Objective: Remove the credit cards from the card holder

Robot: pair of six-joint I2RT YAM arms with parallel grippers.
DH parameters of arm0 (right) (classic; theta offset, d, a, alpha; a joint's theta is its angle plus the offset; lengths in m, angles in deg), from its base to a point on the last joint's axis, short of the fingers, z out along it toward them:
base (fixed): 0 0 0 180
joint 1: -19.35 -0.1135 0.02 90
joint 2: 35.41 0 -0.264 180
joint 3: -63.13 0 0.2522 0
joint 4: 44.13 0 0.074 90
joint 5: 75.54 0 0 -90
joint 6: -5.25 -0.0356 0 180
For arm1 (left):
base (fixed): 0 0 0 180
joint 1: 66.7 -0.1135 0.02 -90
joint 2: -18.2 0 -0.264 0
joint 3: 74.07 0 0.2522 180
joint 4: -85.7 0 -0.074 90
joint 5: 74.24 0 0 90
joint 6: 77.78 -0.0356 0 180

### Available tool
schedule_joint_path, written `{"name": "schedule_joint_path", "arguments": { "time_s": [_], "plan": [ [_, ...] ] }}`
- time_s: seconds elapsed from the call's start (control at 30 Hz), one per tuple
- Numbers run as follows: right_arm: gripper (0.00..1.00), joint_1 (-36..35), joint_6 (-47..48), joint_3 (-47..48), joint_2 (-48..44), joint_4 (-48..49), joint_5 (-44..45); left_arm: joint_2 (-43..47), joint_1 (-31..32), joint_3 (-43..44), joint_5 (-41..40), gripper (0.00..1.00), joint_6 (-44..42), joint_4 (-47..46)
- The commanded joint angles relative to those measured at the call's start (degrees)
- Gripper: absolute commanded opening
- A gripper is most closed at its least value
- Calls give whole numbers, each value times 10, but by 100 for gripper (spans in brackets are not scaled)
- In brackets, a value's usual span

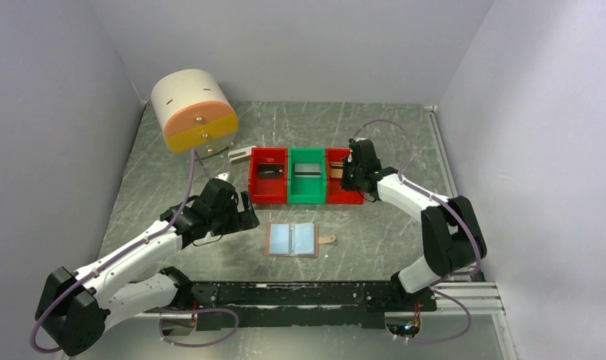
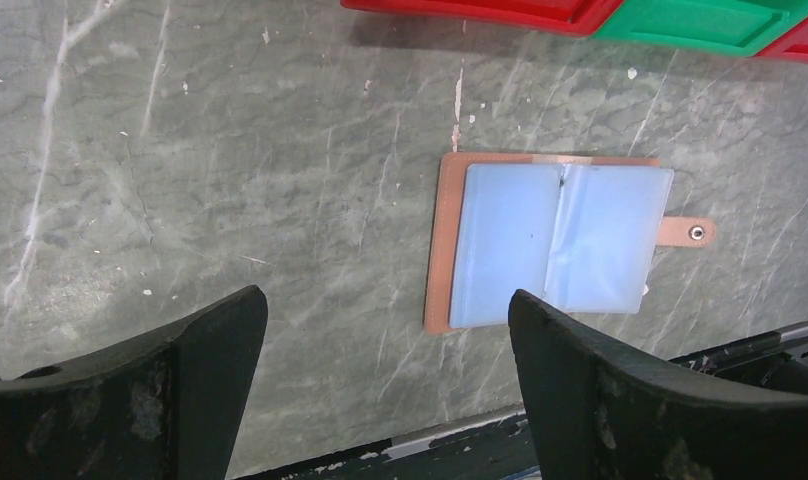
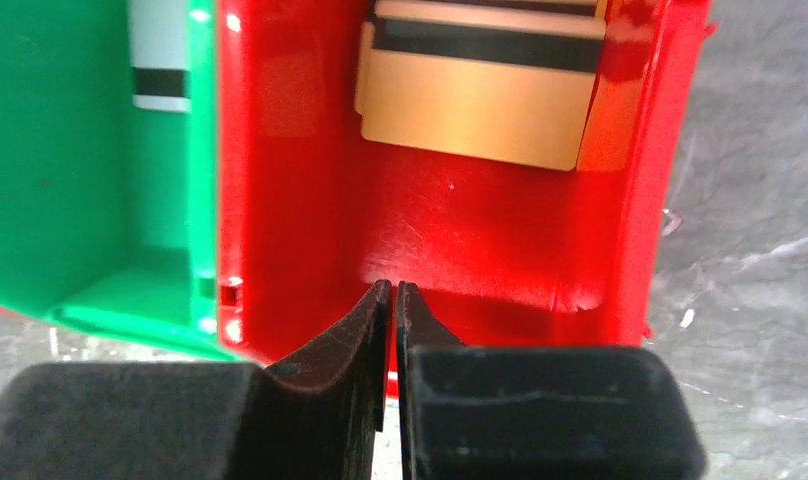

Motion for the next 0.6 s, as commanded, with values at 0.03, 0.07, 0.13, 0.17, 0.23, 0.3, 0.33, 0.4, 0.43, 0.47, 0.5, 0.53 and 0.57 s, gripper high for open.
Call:
{"name": "schedule_joint_path", "arguments": {
  "time_s": [0.03, 0.07, 0.13, 0.17, 0.23, 0.3, 0.33, 0.4, 0.43, 0.47, 0.5, 0.53, 0.57],
  "plan": [
    [10, -13, -24, 27, 56, -20, 35, 0, -4, -3, 20, 95, 7, -20],
    [10, -17, -23, 30, 65, -17, 42, -1, -4, -4, 20, 95, 7, -21],
    [10, -23, -21, 42, 81, -21, 60, -4, -4, -4, 20, 95, 7, -21],
    [10, -25, -20, 44, 86, -17, 70, -5, -4, -2, 20, 95, 6, -19],
    [10, -30, -17, 42, 94, 2, 82, -7, -4, -1, 18, 95, 5, -16],
    [10, -34, -16, 46, 108, 13, 99, -8, -4, -1, 18, 95, 4, -17],
    [10, -36, -16, 47, 115, 19, 111, -8, -4, -2, 18, 95, 4, -17],
    [10, -39, -13, 47, 129, 36, 129, -8, -4, -2, 18, 95, 5, -17],
    [10, -39, -13, 48, 135, 42, 138, -8, -4, -3, 19, 95, 5, -17],
    [10, -40, -12, 47, 140, 51, 141, -7, -4, -4, 18, 95, 5, -17],
    [10, -40, -13, 46, 145, 64, 144, -7, -4, -5, 18, 95, 6, -17],
    [10, -40, -15, 44, 147, 73, 149, -6, -4, -5, 18, 95, 6, -17],
    [10, -41, -17, 39, 146, 84, 155, -6, -5, -7, 19, 95, 7, -17]
  ]
}}
